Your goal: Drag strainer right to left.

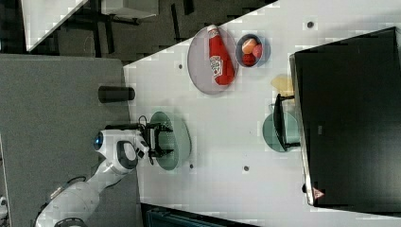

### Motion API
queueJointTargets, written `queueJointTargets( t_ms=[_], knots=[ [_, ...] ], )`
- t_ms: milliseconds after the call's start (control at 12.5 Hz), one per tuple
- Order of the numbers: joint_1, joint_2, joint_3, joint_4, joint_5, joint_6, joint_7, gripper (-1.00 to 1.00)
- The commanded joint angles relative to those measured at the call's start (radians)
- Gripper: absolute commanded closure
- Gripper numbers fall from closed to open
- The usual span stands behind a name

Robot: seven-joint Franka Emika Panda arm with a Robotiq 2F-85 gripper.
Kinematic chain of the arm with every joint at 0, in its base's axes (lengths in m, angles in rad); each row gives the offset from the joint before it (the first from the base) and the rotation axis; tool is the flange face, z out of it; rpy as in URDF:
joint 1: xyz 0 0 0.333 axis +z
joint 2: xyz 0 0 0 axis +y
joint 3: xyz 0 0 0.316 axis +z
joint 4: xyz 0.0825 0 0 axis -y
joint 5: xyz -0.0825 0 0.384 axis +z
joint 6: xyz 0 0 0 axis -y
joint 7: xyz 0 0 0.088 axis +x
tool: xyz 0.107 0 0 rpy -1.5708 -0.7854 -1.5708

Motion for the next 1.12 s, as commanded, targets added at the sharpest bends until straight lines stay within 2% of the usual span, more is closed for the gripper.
queueJointTargets(
  t_ms=[80,480,640,880,1120],
  knots=[
    [0.027,-0.002,0.008,0.059,0.009,0.005,0.049,-1.0],
    [0.035,-0.02,-0.01,0.069,-0.007,-0.021,0.029,-1.0],
    [0.035,-0.091,-0.063,0.051,-0.079,-0.062,-0.109,-1.0],
    [0.027,-0.249,-0.176,0.038,-0.088,-0.204,-0.322,-1.0],
    [0.013,-0.43,-0.333,0.041,-0.092,-0.391,-0.62,-1.0]
  ],
)
